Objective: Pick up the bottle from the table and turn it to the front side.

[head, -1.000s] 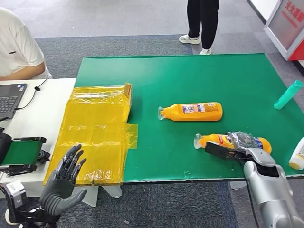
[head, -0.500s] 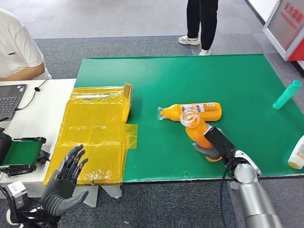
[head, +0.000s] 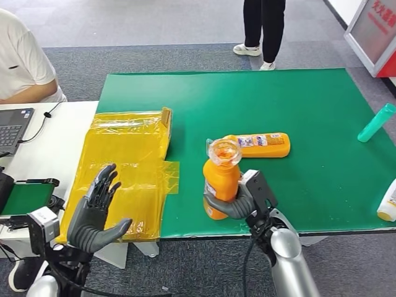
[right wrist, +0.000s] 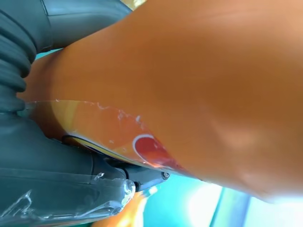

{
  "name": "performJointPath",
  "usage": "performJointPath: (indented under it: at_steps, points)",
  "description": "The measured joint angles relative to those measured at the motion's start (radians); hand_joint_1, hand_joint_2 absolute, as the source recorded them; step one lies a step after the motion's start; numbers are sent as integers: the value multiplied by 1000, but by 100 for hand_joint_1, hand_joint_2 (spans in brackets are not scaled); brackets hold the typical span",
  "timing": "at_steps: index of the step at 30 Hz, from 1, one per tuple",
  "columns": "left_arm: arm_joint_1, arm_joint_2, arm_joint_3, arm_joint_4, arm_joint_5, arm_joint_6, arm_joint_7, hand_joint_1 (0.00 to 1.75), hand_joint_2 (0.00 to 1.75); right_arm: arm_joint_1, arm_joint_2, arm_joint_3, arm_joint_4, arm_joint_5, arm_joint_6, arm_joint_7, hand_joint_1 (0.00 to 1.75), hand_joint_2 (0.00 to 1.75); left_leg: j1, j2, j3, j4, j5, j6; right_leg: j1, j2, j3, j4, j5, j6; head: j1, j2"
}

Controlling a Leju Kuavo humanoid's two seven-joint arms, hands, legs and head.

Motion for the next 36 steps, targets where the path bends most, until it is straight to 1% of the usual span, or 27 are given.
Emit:
performJointPath:
  at_steps: [5,9,13,19,25,29,33,36]
  points:
    - [-71,-14,-27,25,-16,16,12,0,175,1,31,68,-20,10,-55,-12,175,175,0,0,0,0,0,0,0,0,-1,0,0,0,0,0]
    - [-105,-24,-51,50,-40,21,24,0,175,0,43,99,-21,27,-102,-24,175,175,0,0,0,0,0,0,0,0,-1,0,0,0,0,0]
    - [-119,-28,-86,69,-95,35,33,0,175,-10,46,111,-31,37,-129,-26,175,175,0,0,-1,0,0,0,0,0,-1,0,0,0,0,0]
    - [-125,-29,-129,94,-247,97,28,0,175,-45,52,111,-74,23,-151,-4,175,175,0,0,-1,0,0,0,0,0,-1,0,0,0,0,0]
    - [-159,-52,-140,122,-474,159,10,0,175,-61,66,107,-137,-48,-157,20,175,175,0,0,-1,0,0,0,0,0,-1,0,0,0,0,0]
    - [-184,-65,-140,137,-589,214,-31,0,175,-61,73,119,-185,-132,-152,31,175,175,0,0,-2,0,0,0,0,0,-2,0,0,0,0,0]
    - [-201,-72,-141,146,-666,273,-84,0,175,-49,73,151,-228,-230,-144,30,175,175,0,0,-2,0,0,0,0,0,-2,0,0,0,0,0]
    - [-207,-74,-142,159,-690,292,-102,0,175,-27,70,179,-251,-282,-144,17,175,175,0,0,-2,0,0,0,0,0,-2,0,0,0,0,0]
